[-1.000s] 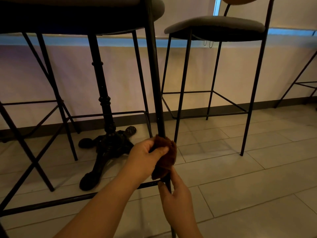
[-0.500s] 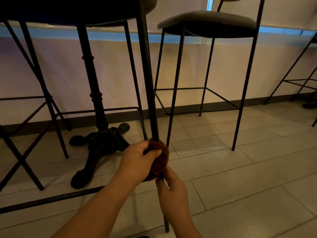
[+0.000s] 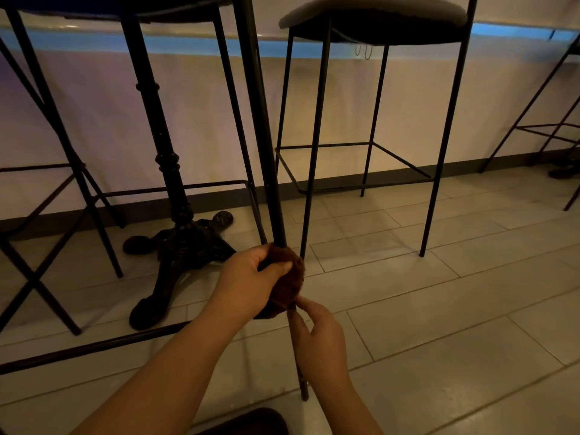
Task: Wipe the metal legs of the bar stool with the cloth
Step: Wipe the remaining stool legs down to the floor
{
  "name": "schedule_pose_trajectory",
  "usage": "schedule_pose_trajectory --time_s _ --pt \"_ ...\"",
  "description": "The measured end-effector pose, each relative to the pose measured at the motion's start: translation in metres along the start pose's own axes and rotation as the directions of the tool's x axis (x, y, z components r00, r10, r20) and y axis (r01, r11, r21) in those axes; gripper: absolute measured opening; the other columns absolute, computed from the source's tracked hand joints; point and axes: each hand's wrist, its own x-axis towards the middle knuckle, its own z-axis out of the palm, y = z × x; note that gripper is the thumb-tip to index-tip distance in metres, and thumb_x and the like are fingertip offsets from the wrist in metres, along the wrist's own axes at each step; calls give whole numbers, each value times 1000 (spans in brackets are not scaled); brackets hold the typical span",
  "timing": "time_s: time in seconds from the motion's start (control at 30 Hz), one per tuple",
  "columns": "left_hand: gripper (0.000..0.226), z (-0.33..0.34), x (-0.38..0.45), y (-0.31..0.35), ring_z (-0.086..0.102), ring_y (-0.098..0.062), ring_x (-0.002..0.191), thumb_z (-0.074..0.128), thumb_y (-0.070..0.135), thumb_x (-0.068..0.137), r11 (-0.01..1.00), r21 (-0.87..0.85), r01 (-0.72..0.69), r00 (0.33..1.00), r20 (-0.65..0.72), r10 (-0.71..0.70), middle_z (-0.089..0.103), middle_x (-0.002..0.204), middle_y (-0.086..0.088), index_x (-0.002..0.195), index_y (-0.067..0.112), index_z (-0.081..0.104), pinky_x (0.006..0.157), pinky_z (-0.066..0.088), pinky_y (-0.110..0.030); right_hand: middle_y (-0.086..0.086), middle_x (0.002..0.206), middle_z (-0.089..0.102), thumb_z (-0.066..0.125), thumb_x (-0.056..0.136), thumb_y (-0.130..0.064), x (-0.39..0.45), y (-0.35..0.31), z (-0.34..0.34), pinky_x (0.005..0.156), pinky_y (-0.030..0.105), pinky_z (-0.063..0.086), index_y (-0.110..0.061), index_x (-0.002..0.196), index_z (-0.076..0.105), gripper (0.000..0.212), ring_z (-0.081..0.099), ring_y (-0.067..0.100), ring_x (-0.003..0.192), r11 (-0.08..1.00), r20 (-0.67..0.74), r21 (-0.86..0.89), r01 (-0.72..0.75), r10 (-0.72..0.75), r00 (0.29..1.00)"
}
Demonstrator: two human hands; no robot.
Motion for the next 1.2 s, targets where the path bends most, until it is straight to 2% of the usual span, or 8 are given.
schedule_pose_trajectory --time_s 0.13,0.2,0.33,0.53,0.63,0.8,1.0,1.2 --pt "17 -2 4 0 61 -8 87 66 24 85 996 90 -15 1000 1 15 66 97 9 94 38 64 46 46 -7 -43 87 55 60 92 -23 0 6 2 72 -6 36 -51 104 57 30 49 -29 90 1000 -12 13 -13 13 1000" --pt "19 -4 7 -2 62 -11 88 66 24 85 989 146 -24 1000 7 23 66 99 7 100 35 65 51 50 -12 -39 90 58 60 92 -24 1 9 4 72 -5 37 -50 105 58 29 52 -27 89 998 -9 44 -42 42 999" --pt "18 0 8 -10 64 -16 80 65 22 86 968 251 -4 999 50 -9 63 93 5 102 31 65 53 58 -27 -26 99 63 61 92 -26 5 17 3 73 -5 38 -30 118 65 27 53 -26 87 994 -16 84 -72 74 997" --pt "27 16 3 -24 63 -14 80 70 23 81 982 187 -22 999 -25 27 63 95 5 107 28 66 45 54 -21 -16 111 68 58 94 -24 6 23 0 85 2 43 -27 121 66 28 59 -12 99 990 -5 109 -94 95 995" --pt "27 25 2 -27 61 -9 76 73 25 78 991 135 -13 993 -112 28 59 83 14 105 27 67 42 52 -20 -18 106 70 57 94 -22 5 24 0 82 2 43 -30 116 67 25 60 -13 98 984 -8 156 -84 86 996" --pt "29 31 1 -33 61 -12 81 71 26 81 960 272 -60 983 -150 104 52 80 19 109 26 67 65 60 -35 -21 104 70 56 94 -18 5 26 2 85 6 45 -34 113 67 27 60 -12 99 977 -8 197 -82 85 996" --pt "24 25 2 -34 54 -1 72 69 24 82 930 361 -74 988 -100 118 61 88 9 106 24 68 68 59 -32 -19 111 68 54 94 -11 4 29 0 84 1 42 -29 122 64 34 57 -15 101 983 29 165 -82 78 997" --pt "27 24 0 -28 60 -9 74 69 25 82 968 249 12 994 -104 14 58 86 10 109 27 67 41 53 -21 -17 119 64 52 94 -7 0 27 -1 84 -2 38 -27 130 58 42 52 -20 102 987 56 139 -77 70 996"
